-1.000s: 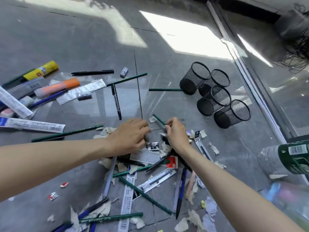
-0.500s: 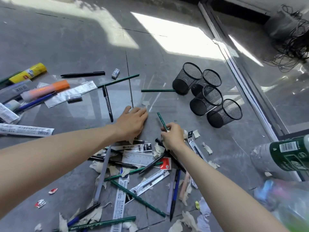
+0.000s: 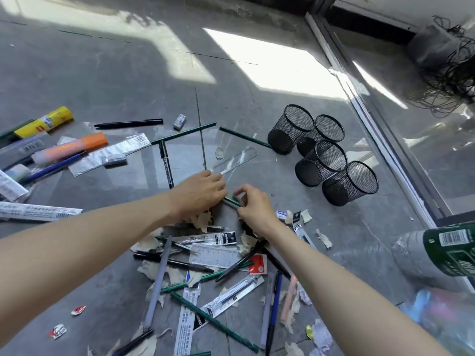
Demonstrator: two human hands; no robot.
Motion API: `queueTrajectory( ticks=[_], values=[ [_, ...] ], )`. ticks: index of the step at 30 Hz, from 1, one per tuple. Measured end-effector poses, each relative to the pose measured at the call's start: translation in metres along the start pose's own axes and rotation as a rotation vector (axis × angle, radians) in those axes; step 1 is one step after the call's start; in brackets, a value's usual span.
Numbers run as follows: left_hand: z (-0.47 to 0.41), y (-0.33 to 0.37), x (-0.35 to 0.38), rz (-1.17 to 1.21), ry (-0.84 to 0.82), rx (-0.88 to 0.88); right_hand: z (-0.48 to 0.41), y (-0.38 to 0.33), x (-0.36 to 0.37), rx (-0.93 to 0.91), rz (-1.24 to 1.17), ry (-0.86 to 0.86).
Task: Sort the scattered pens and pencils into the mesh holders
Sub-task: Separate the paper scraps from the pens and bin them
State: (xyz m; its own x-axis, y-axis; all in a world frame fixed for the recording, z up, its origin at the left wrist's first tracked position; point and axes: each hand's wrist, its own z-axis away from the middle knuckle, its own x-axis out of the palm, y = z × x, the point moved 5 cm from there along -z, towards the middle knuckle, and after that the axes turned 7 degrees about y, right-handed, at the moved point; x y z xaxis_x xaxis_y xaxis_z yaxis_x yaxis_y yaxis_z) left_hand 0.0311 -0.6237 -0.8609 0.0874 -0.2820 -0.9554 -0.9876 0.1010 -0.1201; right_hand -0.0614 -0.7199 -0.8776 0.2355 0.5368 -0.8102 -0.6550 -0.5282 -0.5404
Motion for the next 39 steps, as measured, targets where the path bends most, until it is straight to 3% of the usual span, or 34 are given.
queueTrajectory(
  ticks=[5, 10, 16, 19, 21, 26, 30, 35, 39],
  values=[
    [0.025, -0.045, -0.012, -0.011, 0.021, -0.149, -0.019, 0.005, -0.019, 0.017, 0.139, -0.019],
    [0.032, -0.052, -0.005, -0.084, -0.08, -0.147, -0.057, -0.018, -0.038, -0.083, 0.273, 0.042],
    [0.027, -0.056, 0.004, -0.164, -0.121, -0.099, -0.097, -0.052, -0.027, -0.263, 0.571, -0.151],
    [0.02, -0.046, 0.009, -0.153, -0.282, -0.094, -0.092, -0.066, -0.009, -0.346, 0.69, -0.192],
    [0.016, -0.046, 0.005, -0.142, -0.301, -0.104, -0.087, -0.064, -0.007, -0.346, 0.728, -0.176],
    [0.038, -0.063, 0.003, -0.155, -0.253, -0.056, -0.08, -0.017, -0.037, -0.129, 0.723, -0.036],
    [0.059, -0.081, -0.003, -0.207, -0.353, -0.131, -0.056, 0.024, -0.052, 0.032, 0.687, -0.033],
    [0.07, -0.088, -0.004, -0.204, -0.324, -0.343, -0.003, 0.01, -0.025, -0.074, 0.486, 0.069],
    [0.063, -0.071, -0.011, -0.014, -0.205, -0.514, 0.031, -0.003, -0.008, -0.065, 0.261, 0.177]
  ],
)
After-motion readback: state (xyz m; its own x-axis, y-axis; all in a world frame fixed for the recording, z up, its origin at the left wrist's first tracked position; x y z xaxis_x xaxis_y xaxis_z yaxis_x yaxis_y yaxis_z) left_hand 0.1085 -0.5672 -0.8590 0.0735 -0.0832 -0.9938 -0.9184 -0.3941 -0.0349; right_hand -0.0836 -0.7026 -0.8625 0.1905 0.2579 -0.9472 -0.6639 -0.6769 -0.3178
